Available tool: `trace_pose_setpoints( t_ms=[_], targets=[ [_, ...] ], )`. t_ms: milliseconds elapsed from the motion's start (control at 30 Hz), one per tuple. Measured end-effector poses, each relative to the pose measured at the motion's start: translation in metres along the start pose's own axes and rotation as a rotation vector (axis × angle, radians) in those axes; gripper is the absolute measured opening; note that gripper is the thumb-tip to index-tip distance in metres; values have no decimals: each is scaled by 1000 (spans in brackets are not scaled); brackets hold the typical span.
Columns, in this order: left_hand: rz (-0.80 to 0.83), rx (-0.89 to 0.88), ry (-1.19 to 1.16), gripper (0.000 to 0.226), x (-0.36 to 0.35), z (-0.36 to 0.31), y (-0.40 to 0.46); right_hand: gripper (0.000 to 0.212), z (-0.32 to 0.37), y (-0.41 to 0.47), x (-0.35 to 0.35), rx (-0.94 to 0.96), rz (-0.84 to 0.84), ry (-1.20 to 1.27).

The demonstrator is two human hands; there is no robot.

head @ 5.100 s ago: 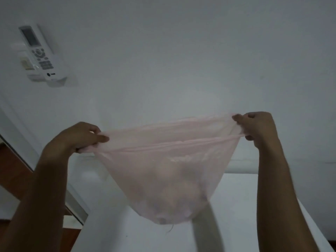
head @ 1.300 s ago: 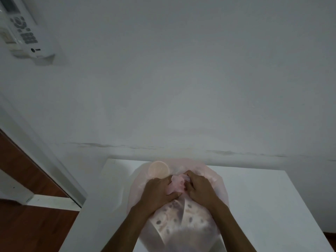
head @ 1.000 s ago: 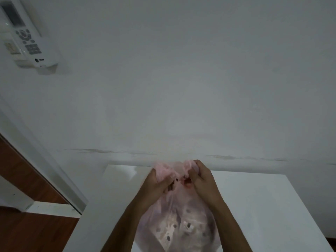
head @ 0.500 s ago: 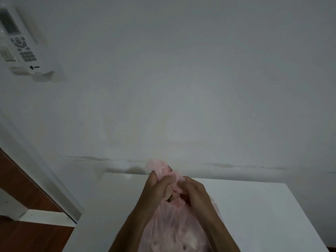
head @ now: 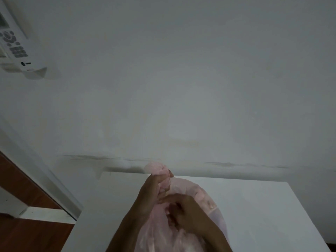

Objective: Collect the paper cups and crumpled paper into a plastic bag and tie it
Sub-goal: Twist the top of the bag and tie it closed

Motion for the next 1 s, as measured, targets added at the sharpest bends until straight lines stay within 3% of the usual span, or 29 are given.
trace_pose_setpoints(
  t_ms=[67, 133, 200, 267, 367, 500, 600, 667, 733, 800, 900, 1000],
  targets=[
    [1, 16, -52, 30, -2, 3, -3, 48, -6, -1, 18, -35, -215, 143],
    [-26, 43, -3, 31, -2, 8, -4, 35, -10, -3, 31, -57, -372, 293],
    [-5, -4, 107, 25, -7, 9, -4, 15, -11, -4, 35, -104, -428, 477],
    [34, -127, 164, 16, -15, 4, -5, 15, -10, -5, 37, -115, -462, 566],
    [-64, -308, 259, 9, -11, 3, 0, 17, -6, -8, 37, -97, -445, 583],
    [-180, -433, 382, 11, -11, 1, 1, 24, -9, -6, 26, -141, -298, 555],
    [-201, -485, 412, 17, -13, 6, 0, 50, -6, -7, 21, -155, -226, 638],
    [-206, -532, 526, 4, -16, 8, 0, 43, -7, -7, 19, -176, -249, 721],
    [-192, -559, 682, 29, -18, 14, 2, 40, -12, -7, 18, -189, -291, 748],
    [-178, -561, 805, 35, -17, 20, 7, 38, -13, -5, 14, -180, -299, 793],
    [-150, -577, 879, 31, -17, 22, 10, 53, -18, -3, 11, -206, -319, 807],
    [-118, -591, 854, 18, -18, 20, 9, 40, -22, -3, 10, -209, -333, 935]
  ],
)
Point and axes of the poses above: each hand's wrist, its own y-axis towards the middle knuckle, its own x-axis out of the back of the hand, z = x × y, the point moved 6 cm from there along y, towards the middle knuckle, and after that the axes turned 2 degrees about -z, right-handed, at the moved point
